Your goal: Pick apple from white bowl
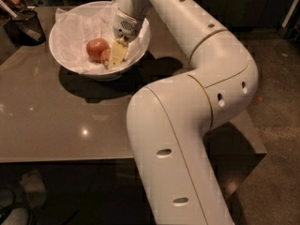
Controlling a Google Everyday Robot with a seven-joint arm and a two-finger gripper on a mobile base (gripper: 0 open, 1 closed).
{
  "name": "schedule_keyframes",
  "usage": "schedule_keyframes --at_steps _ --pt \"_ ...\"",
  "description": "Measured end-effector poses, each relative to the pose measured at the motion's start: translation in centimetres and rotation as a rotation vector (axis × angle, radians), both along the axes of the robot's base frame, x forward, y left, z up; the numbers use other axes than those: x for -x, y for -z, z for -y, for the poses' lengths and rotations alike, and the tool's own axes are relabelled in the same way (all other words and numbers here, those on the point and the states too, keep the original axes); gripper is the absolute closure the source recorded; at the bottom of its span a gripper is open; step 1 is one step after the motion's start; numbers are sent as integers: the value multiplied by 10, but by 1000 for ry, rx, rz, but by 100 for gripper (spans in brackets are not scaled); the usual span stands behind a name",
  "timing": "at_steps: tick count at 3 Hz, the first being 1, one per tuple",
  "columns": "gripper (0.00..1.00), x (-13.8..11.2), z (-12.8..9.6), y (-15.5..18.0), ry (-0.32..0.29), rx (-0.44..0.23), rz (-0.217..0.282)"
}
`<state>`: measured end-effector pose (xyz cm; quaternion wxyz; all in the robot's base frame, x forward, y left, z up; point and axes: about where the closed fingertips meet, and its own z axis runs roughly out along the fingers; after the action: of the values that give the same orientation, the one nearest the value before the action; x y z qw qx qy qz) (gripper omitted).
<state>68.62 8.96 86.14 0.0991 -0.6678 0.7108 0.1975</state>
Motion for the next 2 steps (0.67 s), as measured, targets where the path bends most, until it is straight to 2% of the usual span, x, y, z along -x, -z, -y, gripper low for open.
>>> schedule_keyframes --at_steps 1,2 --pt "100 -5 -3 -3 9 -13 23" --pt "100 -2 1 -23 20 -45 81"
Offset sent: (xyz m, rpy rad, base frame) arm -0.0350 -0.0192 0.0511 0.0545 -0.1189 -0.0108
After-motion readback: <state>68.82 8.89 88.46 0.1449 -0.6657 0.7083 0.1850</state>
